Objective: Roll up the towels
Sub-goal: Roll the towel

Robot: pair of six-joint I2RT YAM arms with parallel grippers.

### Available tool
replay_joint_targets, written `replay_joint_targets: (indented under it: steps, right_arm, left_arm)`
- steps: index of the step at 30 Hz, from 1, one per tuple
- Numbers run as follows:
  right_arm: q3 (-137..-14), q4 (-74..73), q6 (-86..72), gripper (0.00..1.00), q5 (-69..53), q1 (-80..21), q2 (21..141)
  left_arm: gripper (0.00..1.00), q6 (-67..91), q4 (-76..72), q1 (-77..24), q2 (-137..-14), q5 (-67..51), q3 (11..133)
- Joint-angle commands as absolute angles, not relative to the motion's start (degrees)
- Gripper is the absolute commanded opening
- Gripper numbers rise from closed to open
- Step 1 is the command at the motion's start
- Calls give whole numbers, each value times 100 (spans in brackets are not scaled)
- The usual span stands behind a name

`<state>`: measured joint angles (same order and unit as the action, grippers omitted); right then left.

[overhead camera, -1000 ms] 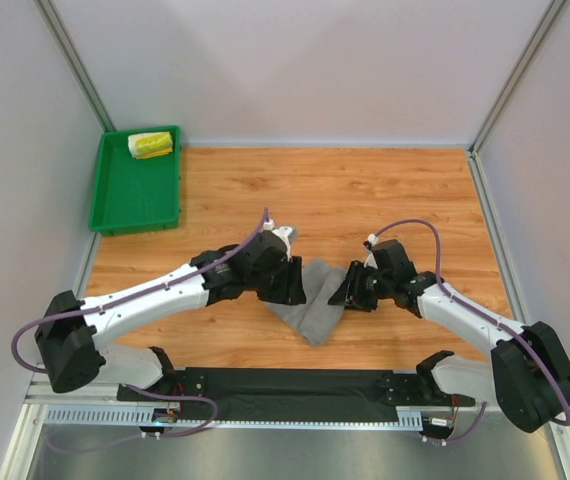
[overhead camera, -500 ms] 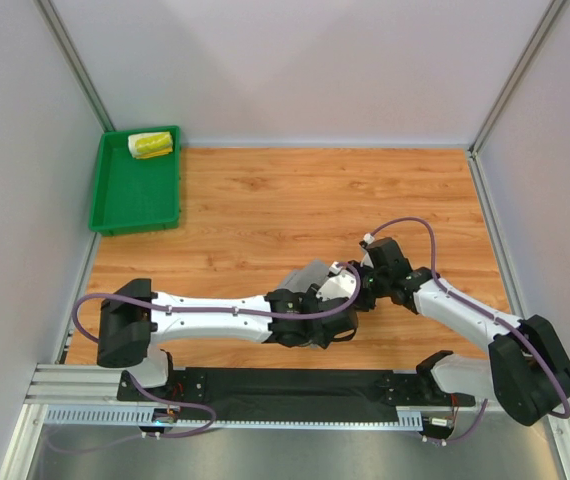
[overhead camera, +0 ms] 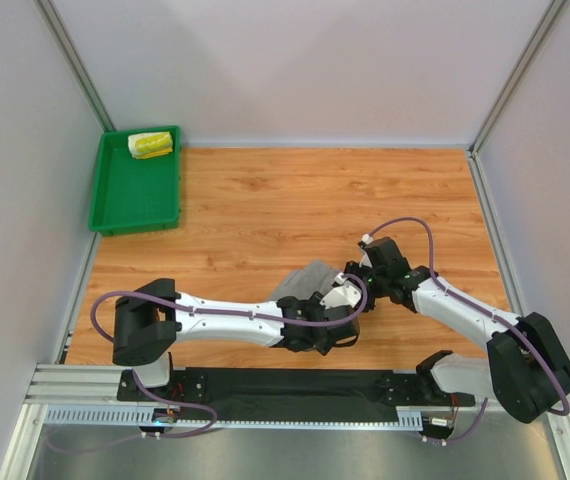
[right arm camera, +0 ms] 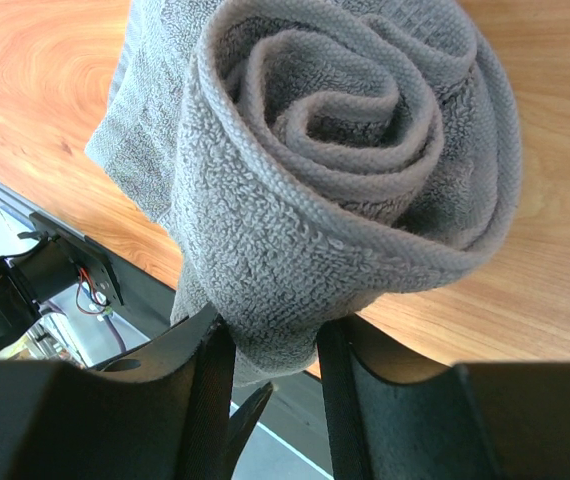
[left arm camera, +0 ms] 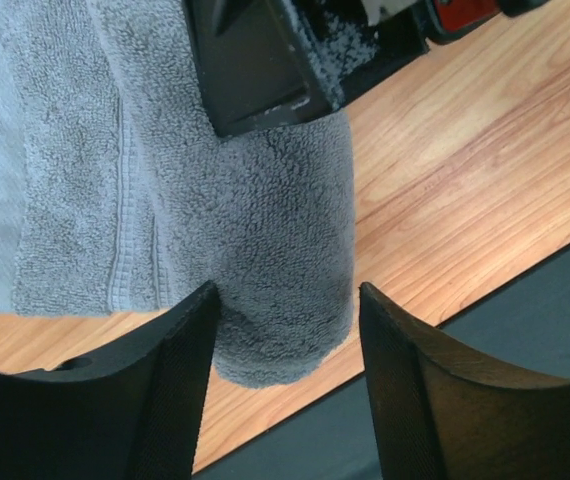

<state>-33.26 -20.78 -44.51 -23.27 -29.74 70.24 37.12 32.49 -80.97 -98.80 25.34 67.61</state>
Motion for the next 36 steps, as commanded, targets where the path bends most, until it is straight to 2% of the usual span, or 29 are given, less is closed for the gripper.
replay_joint_targets:
  steps: [1, 5, 12, 14, 15, 16, 20, 24, 26, 30, 36]
  right_arm:
    - [-3489, -2267, -4351, 37, -2329, -3006, 7075]
    - [-3516, -2303, -4333, 38, -2338, -3006, 7040]
    - [-3595, -2391, -4280, 43, -2364, -2997, 7031]
    - [-3603, -2408, -4272, 46, -2408, -3006, 7023]
    - [-3604, -2452, -4245, 47, -2408, -3006, 6996]
    - [-3638, -2487, -4236, 50, -2400, -3006, 6979]
    - [-3744, -2689, -4105, 59, -2294, -2997, 6891]
    - [-3981, -3118, -3938, 68, -2023, -2910, 6794]
    - [-4121, -3251, -3929, 70, -1812, -2865, 6680]
    - [-4236, -3330, -4087, 82, -1364, -2734, 6039]
    - [-4465, -3647, -4131, 86, -924, -2470, 5564]
  left_arm:
    - [65, 3638, 3058, -8112, -10098, 2416, 6636]
    - [72, 3560, 3103, -8112, -10204, 2636, 6495]
    - [70, 3533, 3050, -8104, -10687, 2610, 6337]
    - [65, 3568, 2954, -8104, -10723, 2610, 6214]
    - [55, 3568, 2944, -8095, -10723, 2602, 6170]
    - [49, 3568, 2936, -8086, -10670, 2593, 6144]
    - [39, 3524, 2874, -7929, -10486, 2312, 6117]
    - [35, 3568, 2971, -7700, -10161, 1759, 6144]
    - [35, 3630, 2945, -7507, -10055, 1146, 6144]
    - [35, 3779, 2778, -7295, -9783, 45, 6126]
    - [37, 4122, 2584, -7023, -9694, -1036, 6021]
